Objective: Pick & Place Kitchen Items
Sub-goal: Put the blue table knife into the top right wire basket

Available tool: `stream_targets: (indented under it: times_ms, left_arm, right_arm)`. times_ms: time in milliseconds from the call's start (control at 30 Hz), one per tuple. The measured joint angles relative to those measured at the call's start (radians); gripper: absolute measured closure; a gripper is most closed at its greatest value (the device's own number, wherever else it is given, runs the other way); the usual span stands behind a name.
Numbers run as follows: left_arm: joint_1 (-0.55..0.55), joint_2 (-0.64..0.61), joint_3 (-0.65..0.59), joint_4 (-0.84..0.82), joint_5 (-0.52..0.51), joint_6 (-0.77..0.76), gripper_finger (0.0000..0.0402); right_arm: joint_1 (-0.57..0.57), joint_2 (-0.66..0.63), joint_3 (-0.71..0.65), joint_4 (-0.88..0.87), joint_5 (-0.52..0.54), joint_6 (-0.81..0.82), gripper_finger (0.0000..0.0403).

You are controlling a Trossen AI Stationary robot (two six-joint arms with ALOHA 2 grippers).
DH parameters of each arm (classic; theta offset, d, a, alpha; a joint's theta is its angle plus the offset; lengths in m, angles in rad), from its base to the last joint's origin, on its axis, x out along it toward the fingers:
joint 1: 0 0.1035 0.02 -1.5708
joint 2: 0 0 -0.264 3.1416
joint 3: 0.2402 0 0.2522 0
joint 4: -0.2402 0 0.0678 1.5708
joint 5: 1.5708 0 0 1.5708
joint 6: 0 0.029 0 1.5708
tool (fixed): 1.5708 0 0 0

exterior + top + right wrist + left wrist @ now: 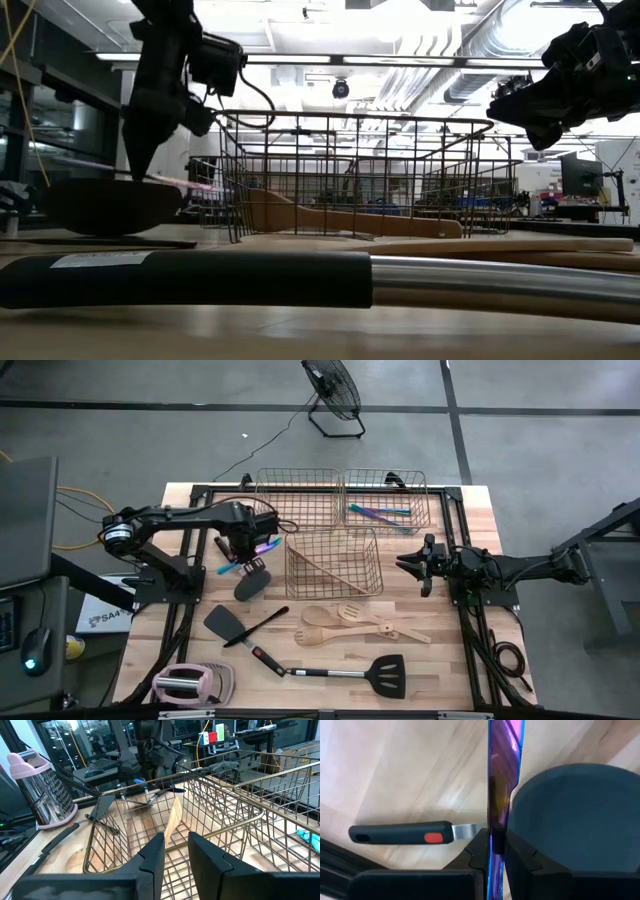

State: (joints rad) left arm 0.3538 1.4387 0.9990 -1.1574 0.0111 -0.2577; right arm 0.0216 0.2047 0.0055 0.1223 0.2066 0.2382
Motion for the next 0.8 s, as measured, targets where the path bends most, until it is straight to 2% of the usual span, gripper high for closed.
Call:
stream_targets:
  times_ms: [267,500,800]
  left_arm:
    - [-0.044,-0.002,0.115,-0.121,-0.019,0.009,0.037]
    - [-0.092,-0.046,0.239,-0.241,-0.104,-0.035,0.037]
    - [-0.1,-0.09,0.433,-0.122,-0.162,-0.039,0.037]
  right_arm:
    - [0.0,0.0,0.0,0.0,0.0,0.0,0.0325]
    - [0.0,0.0,0.0,-0.001,0.0,0.0,0.0325]
    - [0.0,0.0,0.0,-0.002,0.0,0.0,0.0325]
